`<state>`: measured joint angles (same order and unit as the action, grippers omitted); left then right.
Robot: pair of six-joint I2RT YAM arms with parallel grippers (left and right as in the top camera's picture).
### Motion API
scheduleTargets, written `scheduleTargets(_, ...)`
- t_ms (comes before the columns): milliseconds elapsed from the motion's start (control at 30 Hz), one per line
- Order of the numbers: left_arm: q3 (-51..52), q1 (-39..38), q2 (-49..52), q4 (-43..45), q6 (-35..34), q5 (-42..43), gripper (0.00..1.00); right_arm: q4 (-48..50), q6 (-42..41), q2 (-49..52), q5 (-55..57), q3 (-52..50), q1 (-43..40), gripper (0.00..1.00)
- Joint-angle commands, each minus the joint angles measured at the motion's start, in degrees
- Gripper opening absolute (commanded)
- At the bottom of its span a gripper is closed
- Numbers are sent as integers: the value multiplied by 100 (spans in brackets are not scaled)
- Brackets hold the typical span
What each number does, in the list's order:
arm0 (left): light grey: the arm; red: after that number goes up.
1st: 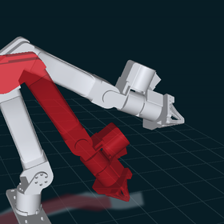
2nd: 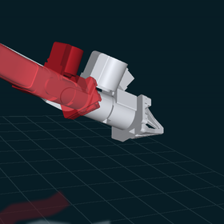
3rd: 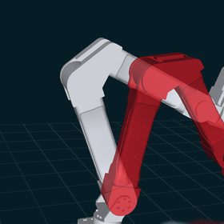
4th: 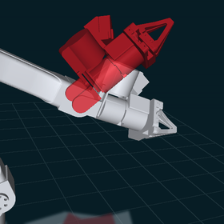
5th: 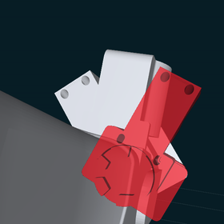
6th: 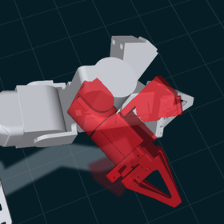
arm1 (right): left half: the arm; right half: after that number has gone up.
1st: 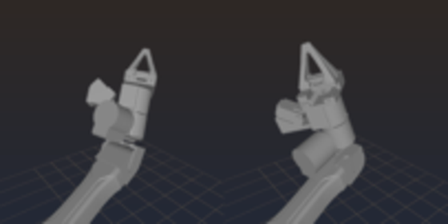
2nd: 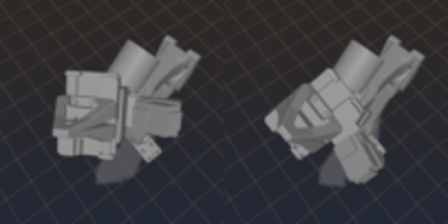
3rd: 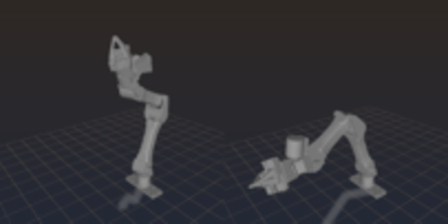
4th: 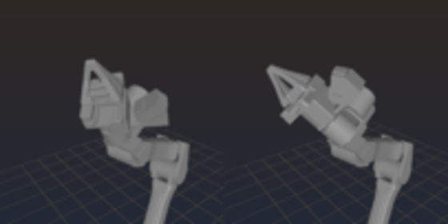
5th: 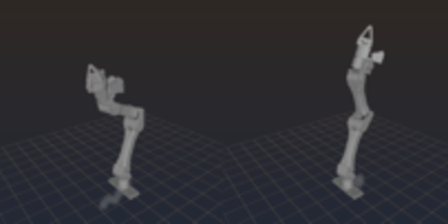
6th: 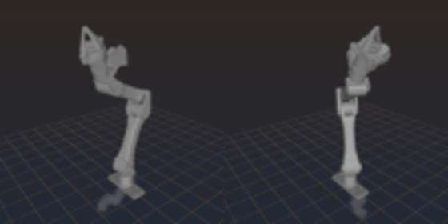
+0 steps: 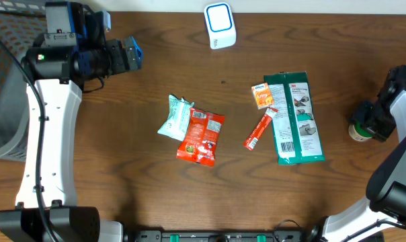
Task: Scan the item barcode
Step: 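Carry the jar to the far right and set it down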
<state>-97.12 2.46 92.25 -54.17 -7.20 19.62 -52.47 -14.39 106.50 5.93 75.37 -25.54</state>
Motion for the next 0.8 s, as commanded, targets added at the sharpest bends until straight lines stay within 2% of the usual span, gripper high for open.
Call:
scheduleTargets(0, -61, 2, 22, -22, 55, 50, 97, 15, 52, 2, -24, -17, -35, 22)
scheduleTargets(100, -61, 2, 22, -22, 55, 50, 97, -2, 50, 2, -24, -17, -28, 25)
scheduleTargets(133, -61, 2, 22, -22, 55, 50, 97, -2, 50, 2, -24, -17, -24, 29)
scheduleTargets(267, -61, 2, 22, -22, 55, 50, 97, -9, 52, 2, -24, -17, -26, 51)
scheduleTargets(367, -61, 2, 22, -22, 55, 50, 97, -52, 52, 2, -24, -17, -31, 60)
scheduleTargets(467, -61, 2, 22, -22, 55, 50, 97, -59, 50, 2, -24, -17, -28, 74)
scheduleTargets(500, -61, 2, 22, -22, 55, 50, 97, -57, 50, 2, -24, -17, -28, 80)
scheduleTargets(533, -61, 2, 22, -22, 55, 50, 97, -52, 50, 2, -24, -17, -28, 90)
scheduleTargets(600, -61, 2, 22, -22, 55, 50, 97, -55, 50, 2, -24, -17, -28, 98)
scheduleTargets(767, -61, 2, 22, -22, 55, 50, 97, -59, 52, 2, -22, -17, -28, 99)
